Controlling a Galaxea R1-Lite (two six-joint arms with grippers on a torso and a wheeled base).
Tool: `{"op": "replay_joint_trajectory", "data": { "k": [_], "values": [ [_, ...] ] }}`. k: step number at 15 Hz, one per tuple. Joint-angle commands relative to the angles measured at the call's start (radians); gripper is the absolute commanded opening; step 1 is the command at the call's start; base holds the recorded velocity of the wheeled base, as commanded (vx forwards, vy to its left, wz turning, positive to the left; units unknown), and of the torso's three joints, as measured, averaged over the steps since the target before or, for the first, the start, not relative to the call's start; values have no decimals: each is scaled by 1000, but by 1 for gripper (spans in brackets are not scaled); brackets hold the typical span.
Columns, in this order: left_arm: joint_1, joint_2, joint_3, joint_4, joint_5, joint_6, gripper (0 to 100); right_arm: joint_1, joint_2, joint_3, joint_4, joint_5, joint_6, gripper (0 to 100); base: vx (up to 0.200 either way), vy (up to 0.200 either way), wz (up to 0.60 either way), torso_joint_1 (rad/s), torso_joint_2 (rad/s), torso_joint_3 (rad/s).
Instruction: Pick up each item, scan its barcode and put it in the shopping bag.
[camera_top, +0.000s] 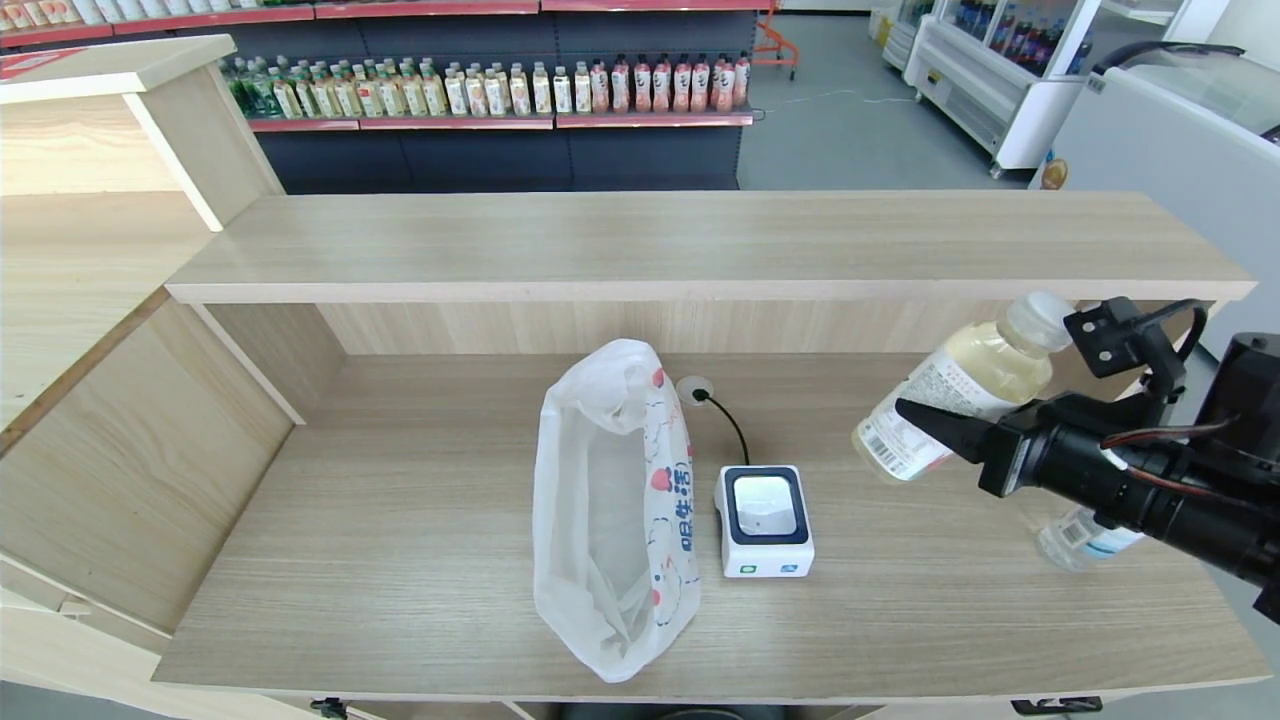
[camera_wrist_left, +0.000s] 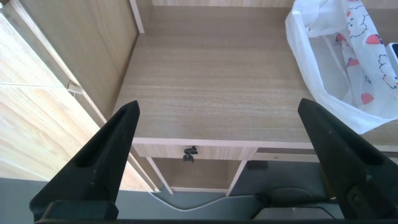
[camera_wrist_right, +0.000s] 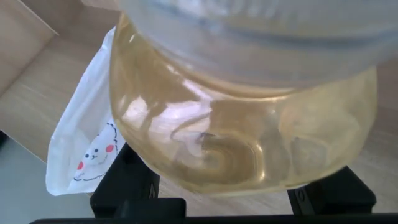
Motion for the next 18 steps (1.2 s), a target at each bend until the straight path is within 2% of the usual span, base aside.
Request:
{"op": "replay_joint_trajectory", "data": {
  "k": [1, 4, 8, 14, 18],
  "values": [
    [0, 0, 0, 0, 0, -2, 100, 32, -4, 3, -1, 0, 21, 0, 0, 200, 0, 2, 7, 2],
    [0, 0, 0, 0, 0, -2, 100, 89, -6, -9, 54, 0, 36, 0, 0, 200, 0, -1, -2, 4],
    [0, 0, 0, 0, 0, -2, 100, 151, 71, -15, 71, -3, 46, 0, 0, 0, 0, 0, 0, 0],
    [0, 0, 0, 0, 0, -2, 100, 267, 283, -199, 68, 1, 73, 0, 0, 0, 0, 0, 0, 0],
    [0, 0, 0, 0, 0, -2, 100, 345, 438, -287, -33, 1, 79, 0, 0, 0, 0, 0, 0, 0]
  ]
}}
